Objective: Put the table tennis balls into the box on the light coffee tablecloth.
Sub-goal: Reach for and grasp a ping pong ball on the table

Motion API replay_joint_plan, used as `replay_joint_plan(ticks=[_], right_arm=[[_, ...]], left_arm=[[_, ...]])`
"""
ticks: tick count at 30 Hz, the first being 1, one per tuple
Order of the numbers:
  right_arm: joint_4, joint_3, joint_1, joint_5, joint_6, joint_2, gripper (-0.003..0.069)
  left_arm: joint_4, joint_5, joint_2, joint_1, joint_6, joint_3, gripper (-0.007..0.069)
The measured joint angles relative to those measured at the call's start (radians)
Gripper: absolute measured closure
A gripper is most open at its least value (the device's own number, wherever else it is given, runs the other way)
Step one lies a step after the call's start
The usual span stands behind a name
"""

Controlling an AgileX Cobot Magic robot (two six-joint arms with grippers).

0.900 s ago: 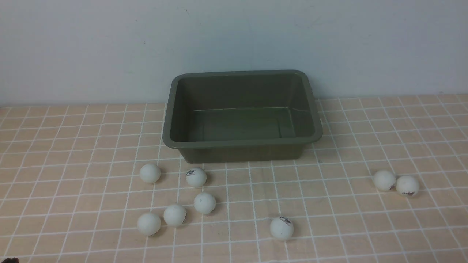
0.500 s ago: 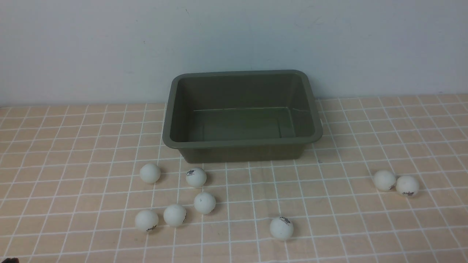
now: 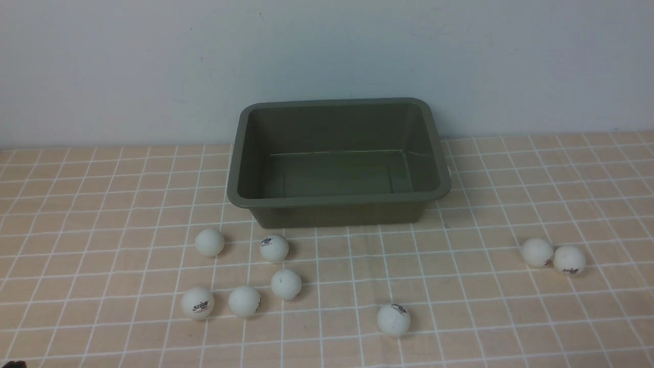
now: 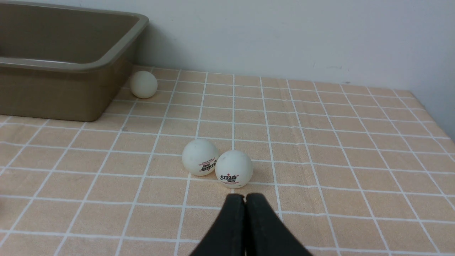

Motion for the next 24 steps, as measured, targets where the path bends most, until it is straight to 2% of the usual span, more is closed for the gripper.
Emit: replay_joint_plan(ticks=[16,21,24], right_arm=[[0.004,0.000,0.000,0.000,0.000,0.000,0.0677],[0.130,0.000,0.000,0.004,0.029,0.000,0.0677],[0.343,0.000,0.000,0.011,0.069,0.000,0.0677]], left_arm=[[-0.002,0.000,0.000,0.000,0.000,0.000,0.0693],[-0.080,-0.003,0.000,0.000,-0.035,0.000,0.0693],[-0.212,-0.006,0.000,0.000,-0.089,-0.001,0.0693]])
